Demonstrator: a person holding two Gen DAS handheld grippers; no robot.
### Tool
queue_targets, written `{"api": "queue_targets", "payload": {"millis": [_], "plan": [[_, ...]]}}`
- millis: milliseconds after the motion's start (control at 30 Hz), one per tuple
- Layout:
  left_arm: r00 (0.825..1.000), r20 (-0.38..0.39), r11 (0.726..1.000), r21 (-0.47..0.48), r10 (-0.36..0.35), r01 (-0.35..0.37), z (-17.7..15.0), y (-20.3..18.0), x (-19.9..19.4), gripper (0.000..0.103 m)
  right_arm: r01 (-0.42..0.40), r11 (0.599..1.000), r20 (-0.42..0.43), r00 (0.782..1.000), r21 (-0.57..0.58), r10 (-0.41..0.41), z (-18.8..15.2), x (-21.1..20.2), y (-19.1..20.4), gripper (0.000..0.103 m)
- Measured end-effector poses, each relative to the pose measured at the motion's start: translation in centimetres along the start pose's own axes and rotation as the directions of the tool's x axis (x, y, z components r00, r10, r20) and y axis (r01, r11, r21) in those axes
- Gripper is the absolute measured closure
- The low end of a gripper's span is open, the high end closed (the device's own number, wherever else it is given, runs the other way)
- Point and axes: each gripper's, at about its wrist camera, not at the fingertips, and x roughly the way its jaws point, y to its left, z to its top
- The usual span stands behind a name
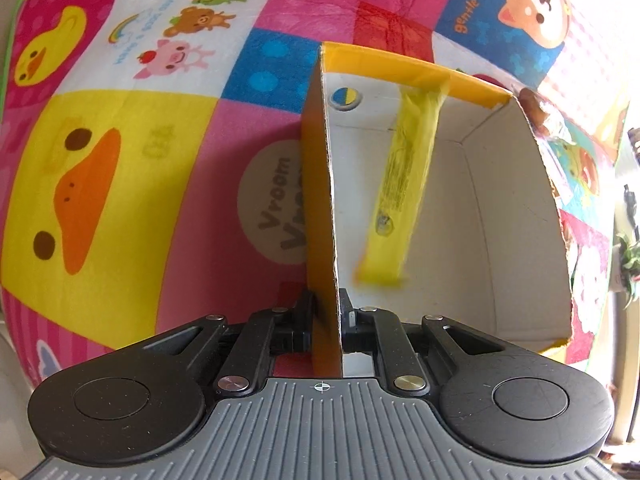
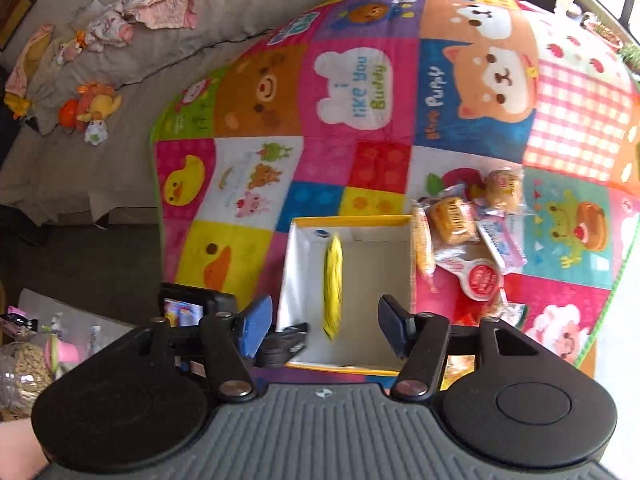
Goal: Organize objects
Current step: 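Drop the yellow stick snack into the box with the right gripper, then grasp the rice-cracker stick bag with the right gripper and carry it to the box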
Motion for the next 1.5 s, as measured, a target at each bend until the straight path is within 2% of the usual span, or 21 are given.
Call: {"api": "queue_targets", "payload": {"millis": [233, 400, 533, 800, 1000, 1100, 1167, 1233, 1400, 1467, 1500], "plan": [[1.000, -0.002, 1.000, -0.005, 0.010, -0.010, 0.4, -0.4, 0.5, 0.090, 0.142, 0.983, -0.107, 0.986, 0.118, -0.130, -5.6, 2.1, -6.9, 0.043], [0.999, 0.029, 0.998, -0.041, 0.040, -0.038, 0.7, -0.5, 0.6, 0.091, 0.186, 0.941, -0.183, 0.974, 0.283, -0.137, -9.3, 3.9, -11.5, 0.042], [0.995, 0.049, 0.995, -0.063, 0.084, -0.081, 0.8, -0.6, 0.2, 0.093, 0.199, 0.929, -0.190, 0.971, 0.311, -0.144, -9.7, 4.7, -13.2, 0.038], [0.990, 0.010, 0.979, -0.150, 0.139, -0.136, 0.0, 1.3, -0.6, 0.094, 0.166, 0.964, -0.199, 0.972, 0.208, -0.124, -5.6, 8.4, -14.4, 0.038], [0.978, -0.021, 0.954, -0.215, 0.207, -0.206, -0.9, 1.6, -1.4, 0.094, 0.077, 0.997, -0.199, 0.977, -0.012, -0.078, 0.1, 14.5, -12.5, 0.038], [0.972, -0.028, 0.939, -0.255, 0.232, -0.232, -1.2, 2.0, -1.8, 0.094, -0.020, 0.992, -0.200, 0.980, -0.125, -0.005, 2.6, 17.8, -10.8, 0.040], [0.971, -0.030, 0.930, -0.282, 0.238, -0.237, -1.4, 2.4, -2.1, 0.094, -0.053, 0.978, -0.195, 0.981, -0.203, 0.013, 3.8, 19.8, -9.7, 0.041], [0.970, -0.031, 0.926, -0.294, 0.241, -0.239, -1.6, 2.6, -2.2, 0.094, -0.065, 0.965, -0.194, 0.981, -0.253, 0.016, 4.8, 22.2, -8.7, 0.047], [0.968, -0.034, 0.923, -0.295, 0.247, -0.246, -1.6, 2.4, -2.0, 0.094, -0.045, 0.965, -0.211, 0.978, -0.259, -0.011, 6.6, 26.9, -7.4, 0.058], [0.968, -0.032, 0.922, -0.300, 0.247, -0.245, -1.5, 2.3, -2.0, 0.094, -0.027, 0.968, -0.211, 0.977, -0.249, -0.027, 7.0, 27.5, -7.1, 0.060], [0.970, -0.031, 0.923, -0.301, 0.242, -0.240, -1.6, 2.2, -1.9, 0.094, -0.027, 0.967, -0.212, 0.977, -0.253, -0.028, 7.0, 27.5, -7.0, 0.065]]}}
